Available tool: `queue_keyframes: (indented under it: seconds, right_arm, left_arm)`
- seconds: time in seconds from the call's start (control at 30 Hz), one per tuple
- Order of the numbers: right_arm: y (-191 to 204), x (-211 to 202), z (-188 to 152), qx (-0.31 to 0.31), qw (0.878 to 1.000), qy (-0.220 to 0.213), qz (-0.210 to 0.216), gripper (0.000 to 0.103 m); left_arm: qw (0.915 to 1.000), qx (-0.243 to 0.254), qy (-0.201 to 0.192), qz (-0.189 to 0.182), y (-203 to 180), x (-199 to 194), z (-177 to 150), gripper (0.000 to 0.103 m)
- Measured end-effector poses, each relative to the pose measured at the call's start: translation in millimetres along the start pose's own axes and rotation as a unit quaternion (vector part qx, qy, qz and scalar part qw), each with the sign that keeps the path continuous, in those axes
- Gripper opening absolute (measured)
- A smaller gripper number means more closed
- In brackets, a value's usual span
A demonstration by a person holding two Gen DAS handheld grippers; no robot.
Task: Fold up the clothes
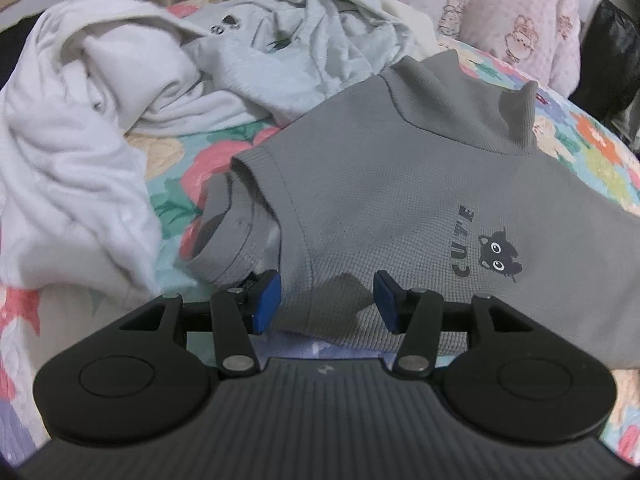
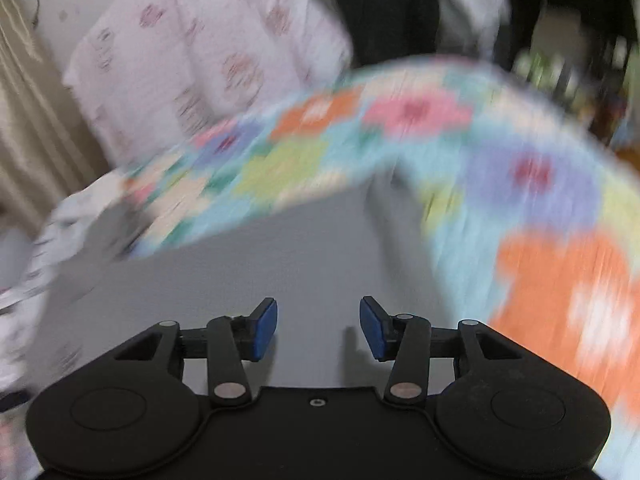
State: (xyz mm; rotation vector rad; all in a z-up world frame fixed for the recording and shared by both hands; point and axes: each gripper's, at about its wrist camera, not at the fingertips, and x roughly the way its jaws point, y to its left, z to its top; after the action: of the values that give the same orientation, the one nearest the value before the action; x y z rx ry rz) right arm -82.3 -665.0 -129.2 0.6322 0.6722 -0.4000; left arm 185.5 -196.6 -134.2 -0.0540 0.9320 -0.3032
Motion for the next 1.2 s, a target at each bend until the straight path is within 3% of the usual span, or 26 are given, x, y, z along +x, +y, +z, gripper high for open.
queue_keyframes:
  seconds: [0.1, 0.2, 0.27, 0.37, 0.47, 0.53, 0.6, 0.67, 0.73, 0.8, 0.83, 0.9, 0.93, 1.07, 1.2]
  right_arm:
    - [-10, -6, -42, 0.044, 0.998, 0.045, 0.026, 0.052]
    - [-25, -8, -73, 0.093, 0.994, 0.055, 0.023, 0.053]
    - [-36, -11, -82, 0.135, 0.989, 0.034, 0.039, 0.054]
    - [-51, -10, -81, 0.198, 0.978, 0.007, 0.06, 0.061]
    - [-58, -3, -75, 0.219, 0.973, -0.045, 0.051, 0.063]
    - [-58, 5, -72, 0.216, 0.973, -0.074, 0.039, 0.062]
    - [-53, 9, -69, 0.199, 0.974, -0.104, 0.016, 0.053]
    - [-48, 13, -65, 0.18, 0.975, -0.128, -0.007, 0.009]
    - [-46, 14, -59, 0.156, 0.979, -0.13, -0.027, 0.009]
    - [-40, 9, -53, 0.13, 0.982, -0.135, -0.033, 0.008]
    - [-36, 7, -48, 0.116, 0.983, -0.137, -0.037, 0.008]
    - [-31, -3, -39, 0.094, 0.985, -0.143, -0.037, 0.008]
    - [-29, -8, -35, 0.086, 0.985, -0.146, -0.036, 0.007]
    - [-23, -33, -27, 0.057, 0.983, -0.166, -0.051, 0.005]
    - [-18, -65, -28, 0.033, 0.98, -0.186, -0.056, 0.004]
  left_arm:
    - [0.9993, -0.033, 0.008, -0.012, 9, -3, -1, 0.05]
    - [0.9967, -0.081, -0.008, -0.01, 24, -12, -4, 0.051]
    - [0.9927, -0.115, -0.036, 0.011, 35, -20, -7, 0.052]
    - [0.991, -0.12, -0.049, 0.034, 48, -23, -9, 0.054]
    - [0.9901, -0.139, -0.019, -0.009, 60, -13, -14, 0.056]
    - [0.9852, -0.164, -0.011, -0.05, 70, -4, -19, 0.062]
    - [0.9861, -0.153, -0.024, -0.061, 73, 5, -21, 0.064]
    - [0.9895, -0.13, -0.039, -0.049, 73, 12, -18, 0.065]
    - [0.9894, -0.126, -0.048, -0.055, 73, 18, -11, 0.076]
    - [0.9881, -0.127, -0.056, -0.066, 72, 24, -3, 0.077]
    - [0.9867, -0.132, -0.062, -0.072, 73, 29, 0, 0.073]
    - [0.9874, -0.122, -0.064, -0.078, 70, 36, 5, 0.029]
    - [0.9891, -0.108, -0.062, -0.078, 67, 38, 7, 0.013]
    - [0.9924, -0.047, -0.097, -0.058, 51, 5, 2, 0.01]
    - [0.9828, -0.052, -0.146, -0.1, 57, -55, -8, 0.009]
